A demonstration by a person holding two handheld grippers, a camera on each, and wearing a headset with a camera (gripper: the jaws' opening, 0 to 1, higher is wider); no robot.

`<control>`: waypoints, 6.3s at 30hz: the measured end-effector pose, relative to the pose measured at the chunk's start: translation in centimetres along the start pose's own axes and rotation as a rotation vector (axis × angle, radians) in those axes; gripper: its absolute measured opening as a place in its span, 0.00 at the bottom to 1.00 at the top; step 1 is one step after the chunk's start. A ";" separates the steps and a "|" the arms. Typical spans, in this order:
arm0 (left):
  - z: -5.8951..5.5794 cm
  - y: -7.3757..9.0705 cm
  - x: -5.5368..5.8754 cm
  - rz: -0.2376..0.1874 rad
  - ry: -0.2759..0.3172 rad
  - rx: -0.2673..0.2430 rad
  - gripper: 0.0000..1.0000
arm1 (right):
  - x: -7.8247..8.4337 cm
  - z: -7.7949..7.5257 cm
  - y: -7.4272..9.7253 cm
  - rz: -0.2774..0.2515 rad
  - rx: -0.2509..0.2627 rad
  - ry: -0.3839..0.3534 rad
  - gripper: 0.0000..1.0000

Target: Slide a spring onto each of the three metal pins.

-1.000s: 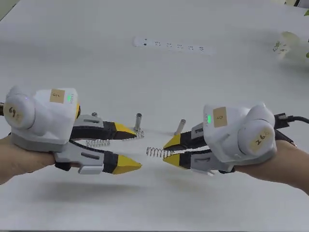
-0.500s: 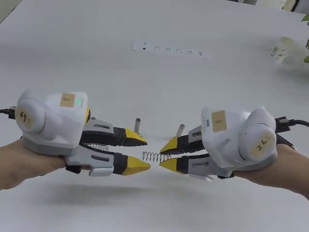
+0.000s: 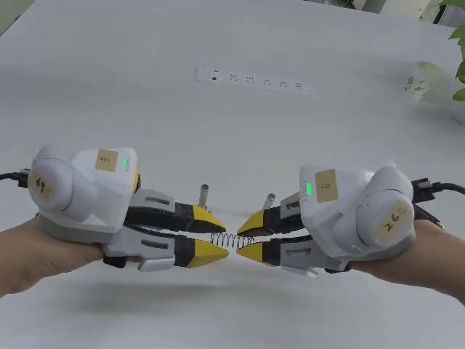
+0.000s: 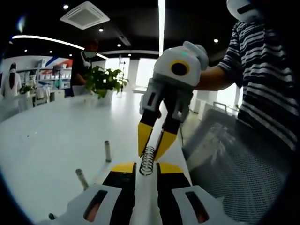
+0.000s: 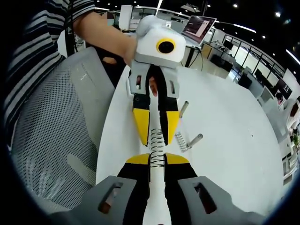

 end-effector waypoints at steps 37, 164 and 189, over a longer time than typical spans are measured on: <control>-0.5 0.1 -0.2 -0.016 0.037 0.028 0.02 | -0.3 0.2 0.2 -0.055 0.012 -0.023 0.09; 0.5 1.6 0.8 0.064 0.055 -0.031 0.23 | -5.9 0.3 0.8 -0.144 0.066 0.239 0.08; 1.9 4.2 2.0 0.080 0.092 -0.101 0.45 | -5.5 -0.5 1.0 -0.136 0.095 0.225 0.08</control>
Point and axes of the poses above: the centre of the closed fingertips' face, and the gripper's own axes: y roughly backward along the fingers, z roughly to its left, x roughly out of its underside, the point moved 1 cm from there along y, roughly backward along the fingers, and after that the axes turned 13 degrees about -x, right-handed, at the moved point
